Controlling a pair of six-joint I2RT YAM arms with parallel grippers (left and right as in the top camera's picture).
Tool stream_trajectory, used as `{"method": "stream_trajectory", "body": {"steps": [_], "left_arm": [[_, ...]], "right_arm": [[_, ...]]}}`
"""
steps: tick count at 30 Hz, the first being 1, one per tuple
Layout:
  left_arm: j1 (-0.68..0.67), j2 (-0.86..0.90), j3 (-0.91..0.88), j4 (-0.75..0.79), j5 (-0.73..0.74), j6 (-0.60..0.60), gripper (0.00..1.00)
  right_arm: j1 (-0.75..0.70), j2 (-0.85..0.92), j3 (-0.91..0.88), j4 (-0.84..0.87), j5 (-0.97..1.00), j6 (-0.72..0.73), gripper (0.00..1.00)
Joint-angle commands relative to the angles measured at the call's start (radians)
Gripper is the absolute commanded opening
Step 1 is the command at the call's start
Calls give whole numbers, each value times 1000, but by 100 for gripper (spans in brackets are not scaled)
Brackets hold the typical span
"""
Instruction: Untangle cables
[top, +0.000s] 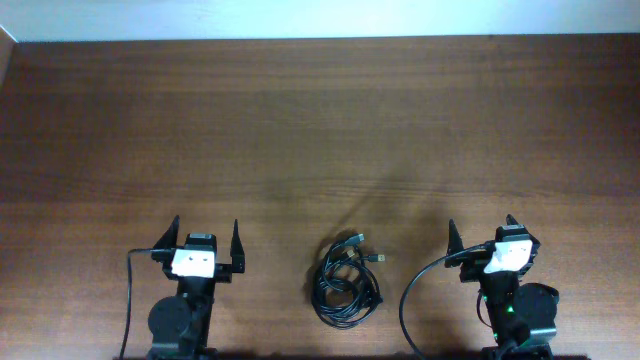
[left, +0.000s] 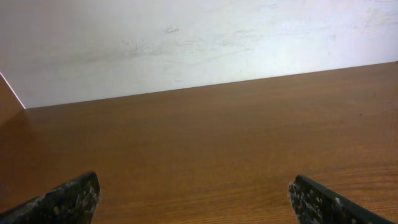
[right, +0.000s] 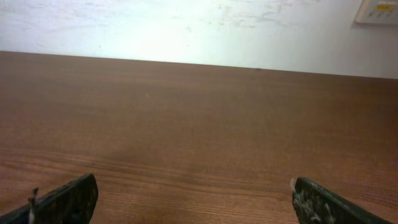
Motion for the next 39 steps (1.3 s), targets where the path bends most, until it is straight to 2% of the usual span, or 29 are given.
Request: {"method": "stream_trajectory", "body": {"steps": [1,32,39], "left_arm": [[6,-5,-2,-7,-6,9,99],[6,-5,-1,32,-5,9,99],[6,-5,-1,-5,54,9,99]], "right_arm": [[-6,-1,-5,-5,-16,12,99],[-6,-1,-5,-5,-17,12,99],[-6,-1,-5,-5,-16,12,99]]}}
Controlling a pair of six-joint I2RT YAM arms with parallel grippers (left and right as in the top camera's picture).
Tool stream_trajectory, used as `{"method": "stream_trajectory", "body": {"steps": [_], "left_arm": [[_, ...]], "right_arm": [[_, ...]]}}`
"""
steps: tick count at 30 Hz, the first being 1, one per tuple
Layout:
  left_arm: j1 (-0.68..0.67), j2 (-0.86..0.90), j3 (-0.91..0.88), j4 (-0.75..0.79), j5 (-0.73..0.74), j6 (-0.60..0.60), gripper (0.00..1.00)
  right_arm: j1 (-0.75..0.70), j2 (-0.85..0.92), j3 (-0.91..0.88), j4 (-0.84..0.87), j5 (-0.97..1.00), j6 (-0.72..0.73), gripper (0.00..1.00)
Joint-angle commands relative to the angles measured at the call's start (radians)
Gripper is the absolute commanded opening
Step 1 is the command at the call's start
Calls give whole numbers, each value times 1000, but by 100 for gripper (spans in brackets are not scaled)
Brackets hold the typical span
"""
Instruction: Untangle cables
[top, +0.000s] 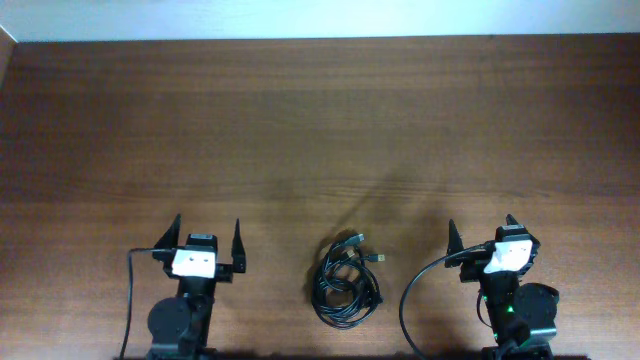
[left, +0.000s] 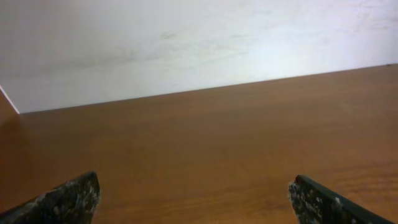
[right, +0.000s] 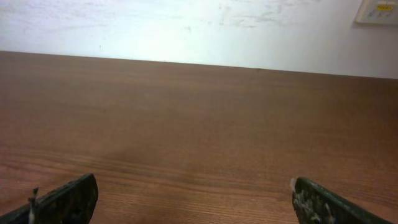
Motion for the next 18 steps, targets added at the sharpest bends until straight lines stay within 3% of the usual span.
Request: {"method": "stream_trajectory", "body": {"steps": [1,7,18], "left_arm": [[6,-3,-1,-17,30,9,99],[6,3,6,-28,18,10,99],[6,3,114,-211,-31,10,99]], "right_arm": [[-6,-1,-5,-5,-16,11,99],[-6,-1,-5,-5,-16,11,99],[-6,-1,-5,-5,-16,11,99]]}}
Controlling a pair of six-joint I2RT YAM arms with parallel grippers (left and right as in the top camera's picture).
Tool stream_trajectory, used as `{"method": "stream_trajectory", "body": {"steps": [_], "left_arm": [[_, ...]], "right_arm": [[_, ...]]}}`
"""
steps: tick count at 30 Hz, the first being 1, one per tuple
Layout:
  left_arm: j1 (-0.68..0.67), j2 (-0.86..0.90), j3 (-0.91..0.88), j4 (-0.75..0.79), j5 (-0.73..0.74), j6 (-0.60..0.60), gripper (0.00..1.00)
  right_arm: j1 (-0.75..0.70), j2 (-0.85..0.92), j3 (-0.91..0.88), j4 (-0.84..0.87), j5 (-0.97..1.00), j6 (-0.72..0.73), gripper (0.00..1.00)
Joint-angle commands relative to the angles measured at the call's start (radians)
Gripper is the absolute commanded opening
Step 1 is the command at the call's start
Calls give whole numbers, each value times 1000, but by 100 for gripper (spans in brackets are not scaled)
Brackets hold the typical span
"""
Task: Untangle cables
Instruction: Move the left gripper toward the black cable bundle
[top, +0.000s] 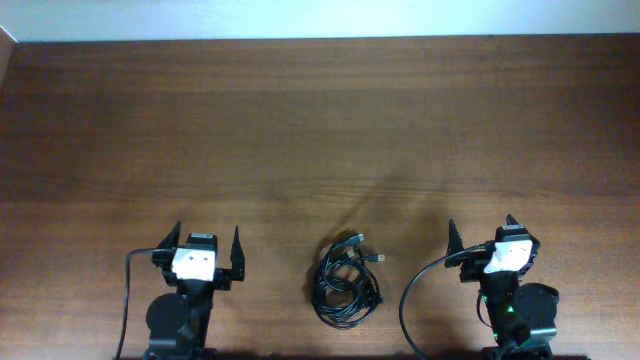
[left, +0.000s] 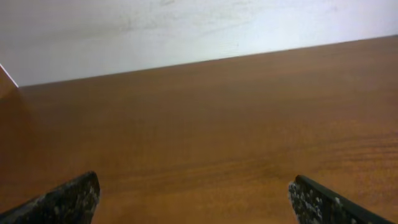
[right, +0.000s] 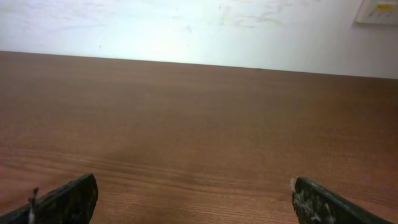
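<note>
A bundle of black tangled cables (top: 346, 281) lies on the wooden table (top: 320, 130) near its front edge, with small connector ends sticking out toward the far right of the heap. My left gripper (top: 207, 238) stands open to the left of the bundle, nothing between its fingers (left: 68, 198). To the right of the bundle my right gripper (top: 481, 228) is open as well, its fingertips (right: 323, 202) empty. Neither wrist view shows the cables, only bare wood and the white wall.
The arms' own black supply cables (top: 408, 300) loop beside each base at the front edge. A white wall (right: 186, 28) runs along the table's far edge, with a pale plate (right: 378, 11) at its right.
The left wrist camera has tilted down a little: the wall line sits higher in its view and more table shows. The right arm and the cables have not moved.
Both grippers stood open at the front of the table on either side of the cable bundle at each moment. Only the left wrist view shifted slightly, first with the wall line lower, now higher. The bundle lies untouched.
</note>
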Motion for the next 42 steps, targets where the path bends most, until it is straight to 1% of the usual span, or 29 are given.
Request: {"method": "stream_trajectory", "body": {"steps": [1,5,10,20,26,30,35,42], "left_arm": [[6,3,38,-14,-11,10,99],[6,27,50,-18,-11,9,99],[6,125,86,-20,-11,9,99],[6,424,167,30,-6,9,99],[6,561,206,55,17,9,99],[6,636,251,36,58,10,99],[6,743,322,-18,76,10,99],[6,912,403,-41,124,10,99]], "right_arm": [[-6,-1,-5,-5,-16,11,99],[-6,-1,-5,-5,-16,11,99],[-6,-1,-5,-5,-16,11,98],[-6,-1,-5,-5,-16,11,99],[-6,-1,-5,-5,-16,11,99],[-6,-1,-5,-5,-16,11,99],[-6,-1,-5,-5,-16,11,99],[-6,-1,-5,-5,-16,11,99]]}}
